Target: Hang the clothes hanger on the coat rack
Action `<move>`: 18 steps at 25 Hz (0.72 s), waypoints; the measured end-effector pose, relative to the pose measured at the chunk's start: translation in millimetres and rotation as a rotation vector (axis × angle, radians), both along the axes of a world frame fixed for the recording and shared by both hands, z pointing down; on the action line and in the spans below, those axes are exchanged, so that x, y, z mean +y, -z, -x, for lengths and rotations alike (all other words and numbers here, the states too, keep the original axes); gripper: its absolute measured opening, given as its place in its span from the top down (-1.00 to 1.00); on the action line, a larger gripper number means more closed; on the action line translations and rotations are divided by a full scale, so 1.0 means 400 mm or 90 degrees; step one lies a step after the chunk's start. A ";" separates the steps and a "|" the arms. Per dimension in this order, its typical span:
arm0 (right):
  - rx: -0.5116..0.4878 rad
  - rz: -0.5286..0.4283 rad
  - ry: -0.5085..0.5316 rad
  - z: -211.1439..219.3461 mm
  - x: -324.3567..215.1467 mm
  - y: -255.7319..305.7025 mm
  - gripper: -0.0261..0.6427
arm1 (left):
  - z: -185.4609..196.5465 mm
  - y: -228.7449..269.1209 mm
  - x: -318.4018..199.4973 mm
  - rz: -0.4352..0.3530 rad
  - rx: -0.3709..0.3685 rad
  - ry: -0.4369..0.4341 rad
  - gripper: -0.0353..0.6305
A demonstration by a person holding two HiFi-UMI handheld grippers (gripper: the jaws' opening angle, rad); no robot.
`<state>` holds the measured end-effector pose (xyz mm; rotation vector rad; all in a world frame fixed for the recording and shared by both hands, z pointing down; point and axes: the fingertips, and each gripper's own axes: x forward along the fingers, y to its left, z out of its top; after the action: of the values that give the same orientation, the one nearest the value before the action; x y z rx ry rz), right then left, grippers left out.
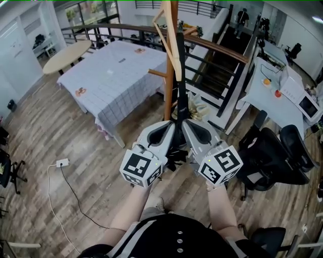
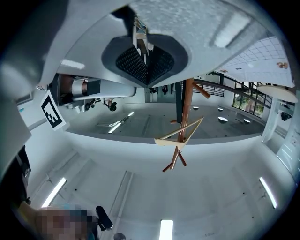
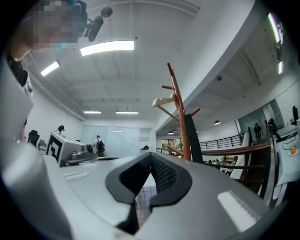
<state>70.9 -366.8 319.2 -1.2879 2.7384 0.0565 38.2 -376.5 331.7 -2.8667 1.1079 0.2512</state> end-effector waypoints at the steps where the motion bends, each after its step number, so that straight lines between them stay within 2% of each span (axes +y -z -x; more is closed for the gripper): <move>1: 0.009 -0.002 0.000 0.002 0.004 -0.007 0.93 | -0.001 -0.006 0.007 0.003 0.000 -0.002 0.88; 7: 0.037 -0.016 -0.006 0.009 0.044 -0.039 0.93 | 0.004 -0.036 0.046 0.001 0.008 -0.009 0.88; 13: 0.137 -0.047 -0.023 0.021 0.073 -0.083 0.93 | 0.021 -0.061 0.062 0.004 -0.007 0.015 0.88; 18: 0.141 -0.039 -0.025 0.024 0.079 -0.094 0.93 | 0.021 -0.077 0.070 0.019 -0.027 0.017 0.88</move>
<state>61.3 -335.2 356.7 -1.3954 2.8655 0.3013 29.9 -348.3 362.4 -2.8666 1.1515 0.1737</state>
